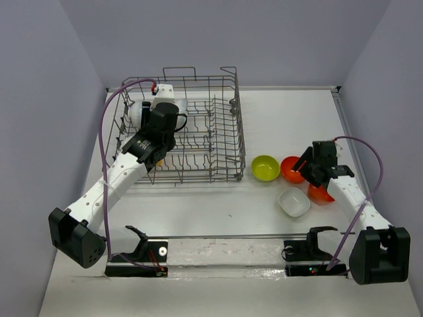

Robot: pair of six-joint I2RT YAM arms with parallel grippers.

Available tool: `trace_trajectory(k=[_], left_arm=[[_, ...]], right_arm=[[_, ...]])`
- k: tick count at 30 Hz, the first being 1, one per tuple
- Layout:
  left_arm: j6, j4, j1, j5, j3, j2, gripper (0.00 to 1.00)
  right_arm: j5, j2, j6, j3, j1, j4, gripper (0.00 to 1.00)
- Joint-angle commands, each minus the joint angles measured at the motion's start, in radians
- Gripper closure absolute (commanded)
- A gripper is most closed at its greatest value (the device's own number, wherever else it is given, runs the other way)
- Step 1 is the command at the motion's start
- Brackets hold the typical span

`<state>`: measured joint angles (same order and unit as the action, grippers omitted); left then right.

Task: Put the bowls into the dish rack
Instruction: Pick up the bowl from the center of the board.

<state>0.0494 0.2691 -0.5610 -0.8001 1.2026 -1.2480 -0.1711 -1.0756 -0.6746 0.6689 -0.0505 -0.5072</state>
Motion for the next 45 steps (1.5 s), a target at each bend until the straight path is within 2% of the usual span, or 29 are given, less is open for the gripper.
trace_trajectory(k=[1, 8, 13, 16, 24, 29, 35, 39, 42, 43, 45], left_arm=[[-0.019, -0.031, 0.006, -0.010, -0.009, 0.009, 0.51], [-0.017, -0.031, 0.006, -0.008, -0.009, 0.005, 0.51], [-0.019, -0.031, 0.006, -0.008, -0.009, 0.005, 0.51], [-0.019, -0.031, 0.006, -0.007, -0.009, 0.002, 0.51], [-0.019, -0.031, 0.006, -0.008, -0.009, 0.001, 0.51], [-0.019, -0.031, 0.006, -0.010, -0.009, -0.002, 0.51], [-0.019, -0.030, 0.006, -0.008, -0.009, -0.004, 0.51], [-0.019, -0.030, 0.006, -0.007, -0.009, -0.004, 0.51], [-0.017, -0.030, 0.006, -0.007, -0.009, -0.007, 0.51], [-0.017, -0.030, 0.006, -0.008, -0.009, -0.007, 0.51], [-0.019, -0.030, 0.006, -0.007, -0.009, -0.010, 0.51]], right_arm=[[0.008, -0.001, 0.000, -0.017, 0.029, 0.038, 0.28], [0.019, -0.004, -0.003, -0.031, 0.047, 0.047, 0.30], [0.031, -0.017, -0.008, -0.040, 0.047, 0.065, 0.43], [0.044, -0.027, -0.011, -0.045, 0.057, 0.076, 0.47], [0.051, -0.053, -0.006, -0.048, 0.057, 0.098, 0.53], [0.054, -0.067, -0.005, -0.055, 0.057, 0.110, 0.61], [0.058, -0.080, -0.002, -0.065, 0.057, 0.125, 0.62], [0.058, -0.084, -0.002, -0.068, 0.057, 0.134, 0.72], [0.055, -0.080, 0.003, -0.063, 0.057, 0.133, 0.90], [0.055, -0.073, 0.006, -0.060, 0.057, 0.133, 0.91], [0.042, -0.049, 0.007, -0.040, 0.057, 0.119, 0.99]])
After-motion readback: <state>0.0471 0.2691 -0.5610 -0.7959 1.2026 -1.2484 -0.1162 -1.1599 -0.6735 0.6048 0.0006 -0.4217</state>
